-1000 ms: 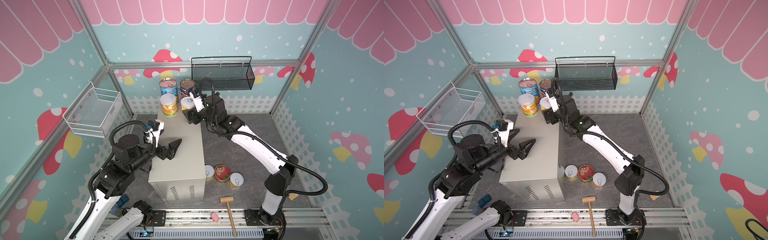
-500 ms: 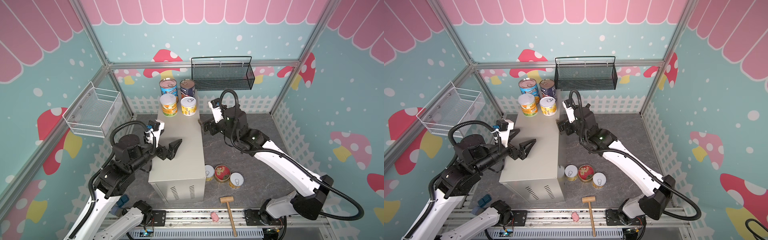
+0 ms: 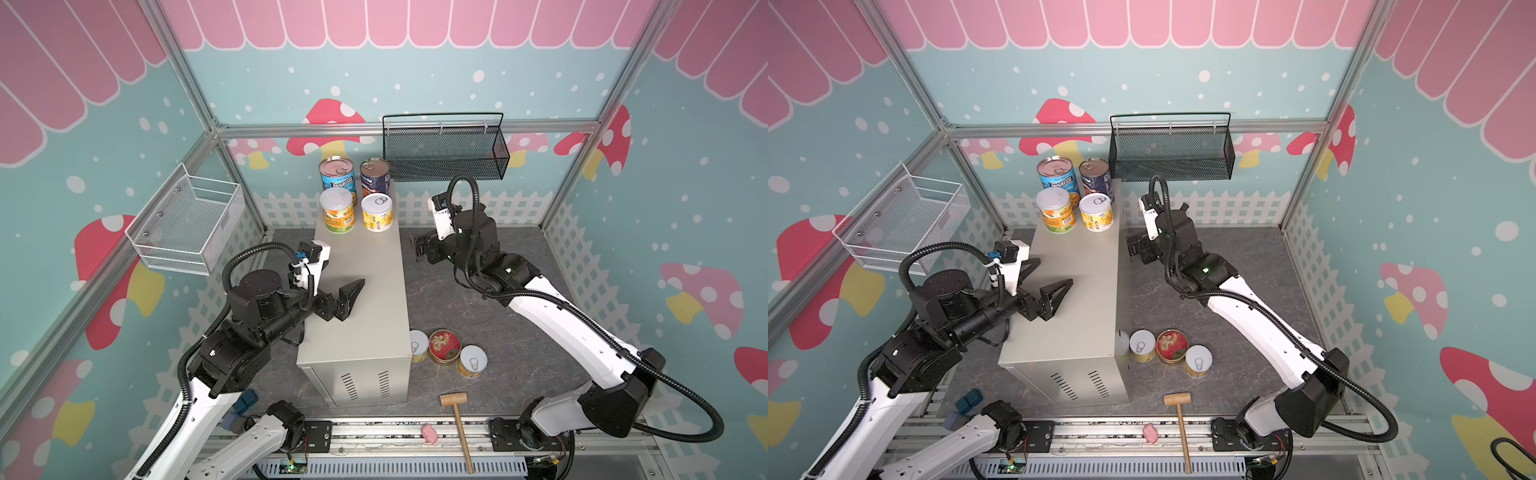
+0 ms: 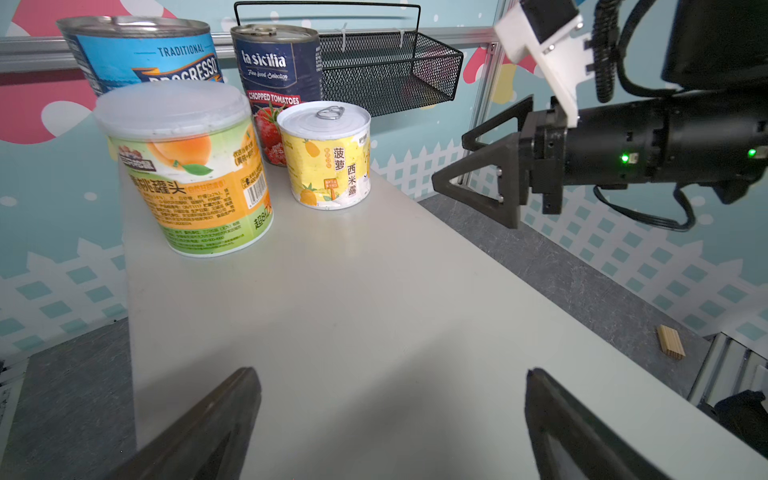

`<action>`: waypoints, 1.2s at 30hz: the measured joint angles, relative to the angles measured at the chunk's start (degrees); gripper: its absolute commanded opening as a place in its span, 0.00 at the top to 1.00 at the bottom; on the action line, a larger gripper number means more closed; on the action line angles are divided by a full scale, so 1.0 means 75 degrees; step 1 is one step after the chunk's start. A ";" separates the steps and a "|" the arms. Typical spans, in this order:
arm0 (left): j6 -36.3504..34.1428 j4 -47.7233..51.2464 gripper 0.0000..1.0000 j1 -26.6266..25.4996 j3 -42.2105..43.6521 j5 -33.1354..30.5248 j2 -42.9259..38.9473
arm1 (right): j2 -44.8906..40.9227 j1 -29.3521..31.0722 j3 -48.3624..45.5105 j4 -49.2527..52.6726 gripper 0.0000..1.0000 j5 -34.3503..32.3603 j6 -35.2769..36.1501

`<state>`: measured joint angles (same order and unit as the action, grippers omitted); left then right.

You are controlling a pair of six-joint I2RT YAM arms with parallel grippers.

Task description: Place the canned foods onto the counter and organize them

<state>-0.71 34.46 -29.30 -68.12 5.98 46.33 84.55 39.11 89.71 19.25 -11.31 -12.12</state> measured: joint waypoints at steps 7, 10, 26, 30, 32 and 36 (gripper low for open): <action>-0.0055 0.0000 0.00 -0.0105 0.0000 -0.0085 -0.0006 | 0.0851 -0.0219 0.0822 0.0006 0.01 0.0262 0.0009; -0.0087 0.0000 0.00 -0.0119 0.0000 -0.0114 -0.0006 | 0.1131 -0.0239 0.1189 -0.0003 0.01 0.0341 0.0038; -0.0163 -0.0003 0.00 -0.0125 0.0000 -0.0169 -0.0009 | 0.2008 -0.0431 0.2049 0.0032 0.01 0.0688 0.0067; -0.0166 -0.0003 0.00 -0.0128 0.0000 -0.0169 -0.0015 | 0.2075 -0.0431 0.2148 0.0044 0.01 0.0769 0.0067; -0.0166 -0.0003 0.00 -0.0128 0.0000 -0.0169 -0.0029 | 0.2075 -0.0431 0.2151 0.0050 0.01 0.0781 0.0067; -0.0166 -0.0003 0.00 -0.0128 0.0000 -0.0169 -0.0052 | 0.2075 -0.0431 0.2151 0.0067 0.01 0.0839 0.0067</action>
<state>-1.96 34.44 -30.26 -68.12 4.71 45.93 100.12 35.88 105.84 19.75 -5.02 -11.62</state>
